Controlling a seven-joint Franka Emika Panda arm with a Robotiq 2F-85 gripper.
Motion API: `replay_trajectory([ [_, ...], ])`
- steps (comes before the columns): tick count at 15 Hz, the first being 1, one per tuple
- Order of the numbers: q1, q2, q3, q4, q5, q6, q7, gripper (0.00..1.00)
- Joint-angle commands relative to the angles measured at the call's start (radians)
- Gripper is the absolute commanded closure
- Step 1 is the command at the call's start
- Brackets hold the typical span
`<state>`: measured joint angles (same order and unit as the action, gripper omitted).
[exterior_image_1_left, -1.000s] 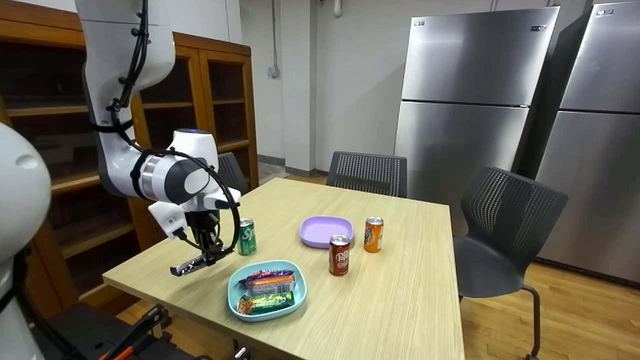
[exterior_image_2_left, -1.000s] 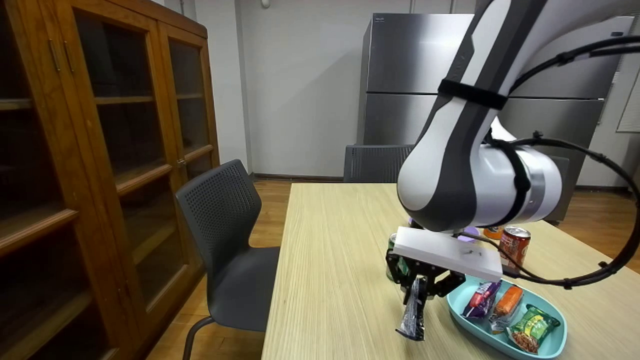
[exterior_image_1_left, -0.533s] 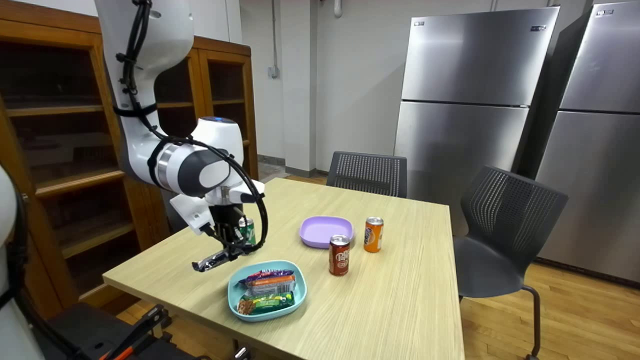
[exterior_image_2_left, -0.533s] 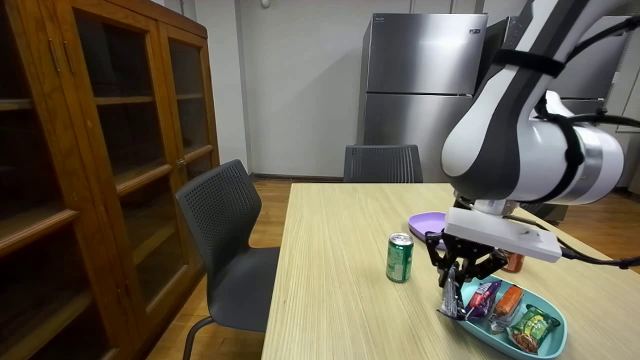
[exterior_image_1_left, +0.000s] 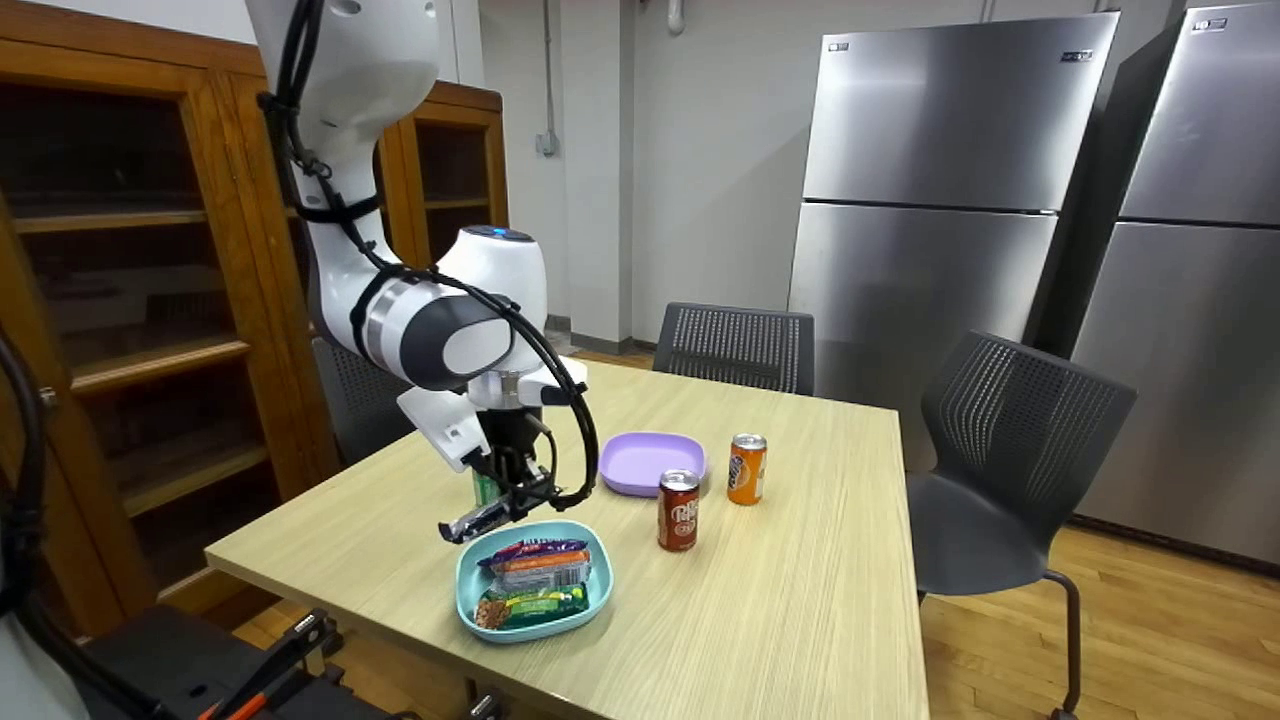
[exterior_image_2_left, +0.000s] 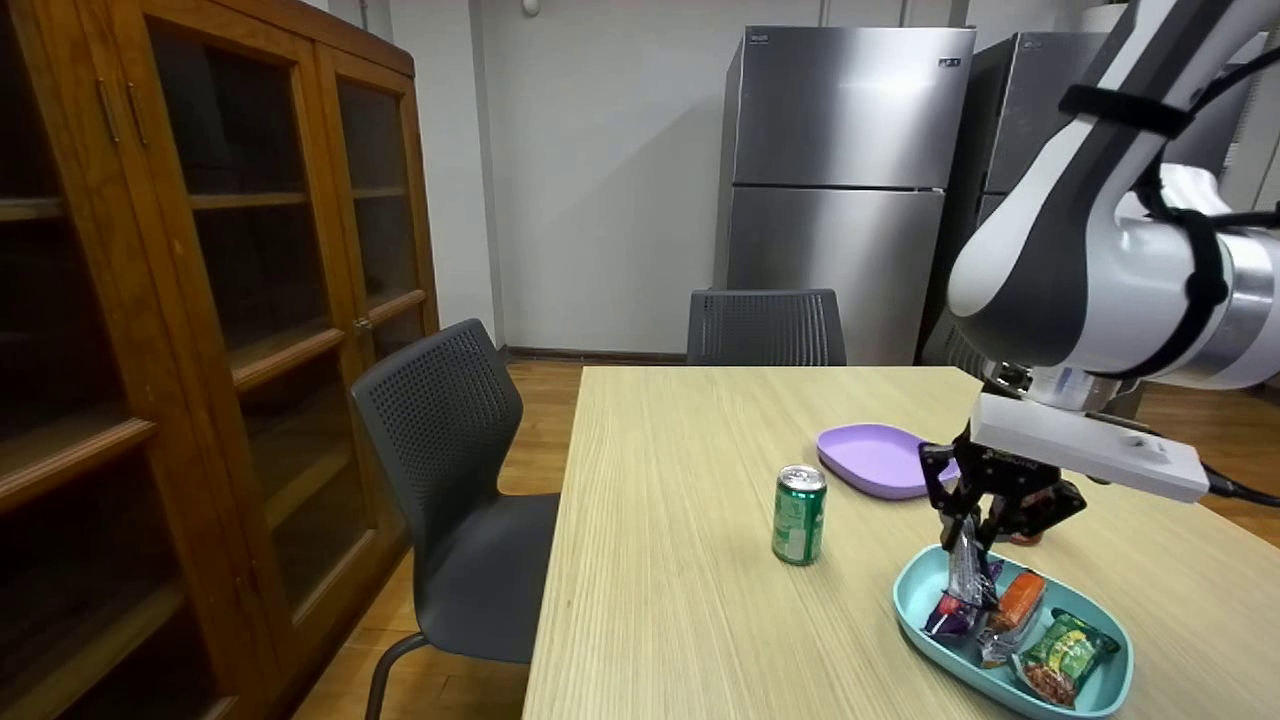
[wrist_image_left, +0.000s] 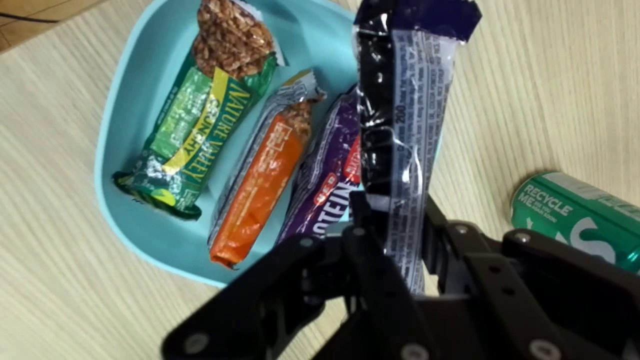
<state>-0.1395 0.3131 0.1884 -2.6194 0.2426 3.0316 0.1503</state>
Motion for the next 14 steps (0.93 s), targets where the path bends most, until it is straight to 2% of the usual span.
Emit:
replay_trajectory([
  [1,-0.014,-0.005,-0.02,0.026,0.011,-0.044,-0.041,0.94],
  [7,0.05,0.05,-0.109,0.083,-0.011,-0.036,0.009,0.94],
  [14,0.114,0.107,-0.142,0.124,-0.01,-0.039,0.033,0.94],
])
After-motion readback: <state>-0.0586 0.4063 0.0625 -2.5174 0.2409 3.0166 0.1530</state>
